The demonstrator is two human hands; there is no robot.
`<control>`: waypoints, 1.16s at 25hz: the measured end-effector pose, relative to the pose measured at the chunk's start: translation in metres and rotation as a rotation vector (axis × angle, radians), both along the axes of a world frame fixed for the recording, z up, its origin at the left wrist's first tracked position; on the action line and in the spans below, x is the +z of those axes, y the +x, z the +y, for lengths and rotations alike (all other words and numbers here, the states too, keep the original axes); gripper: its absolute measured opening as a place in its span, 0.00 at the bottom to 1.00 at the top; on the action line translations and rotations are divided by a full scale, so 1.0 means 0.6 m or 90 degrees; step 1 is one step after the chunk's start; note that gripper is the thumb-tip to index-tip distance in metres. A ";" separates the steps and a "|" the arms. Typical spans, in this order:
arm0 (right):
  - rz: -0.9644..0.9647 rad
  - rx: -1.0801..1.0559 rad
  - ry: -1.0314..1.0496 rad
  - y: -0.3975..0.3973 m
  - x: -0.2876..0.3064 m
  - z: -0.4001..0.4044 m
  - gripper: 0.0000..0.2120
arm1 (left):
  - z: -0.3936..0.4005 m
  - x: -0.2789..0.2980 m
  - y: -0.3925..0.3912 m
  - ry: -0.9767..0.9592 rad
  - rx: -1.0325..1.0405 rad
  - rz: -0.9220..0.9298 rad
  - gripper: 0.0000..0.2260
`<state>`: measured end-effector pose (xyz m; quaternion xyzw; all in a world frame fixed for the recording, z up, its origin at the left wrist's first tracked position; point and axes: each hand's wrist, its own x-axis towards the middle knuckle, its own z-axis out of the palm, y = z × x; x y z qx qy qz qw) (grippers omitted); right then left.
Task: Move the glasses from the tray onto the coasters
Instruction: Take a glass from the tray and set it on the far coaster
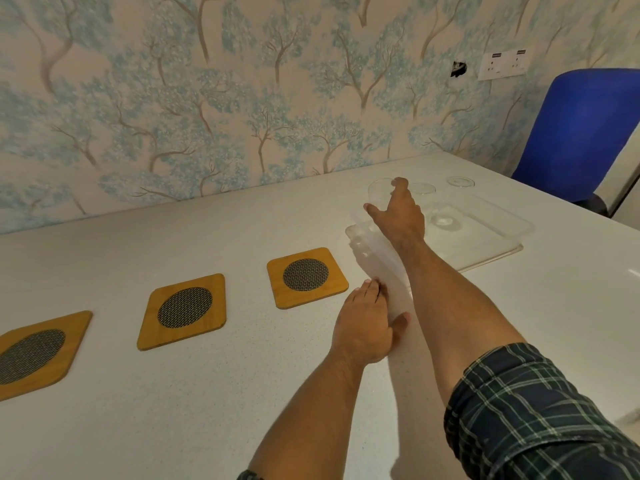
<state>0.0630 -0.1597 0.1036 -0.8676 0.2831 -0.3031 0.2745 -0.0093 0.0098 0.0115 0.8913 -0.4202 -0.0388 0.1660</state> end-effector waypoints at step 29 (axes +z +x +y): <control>-0.096 0.288 -0.064 0.058 0.023 0.509 0.33 | 0.593 0.002 0.044 -0.026 0.425 -0.104 0.35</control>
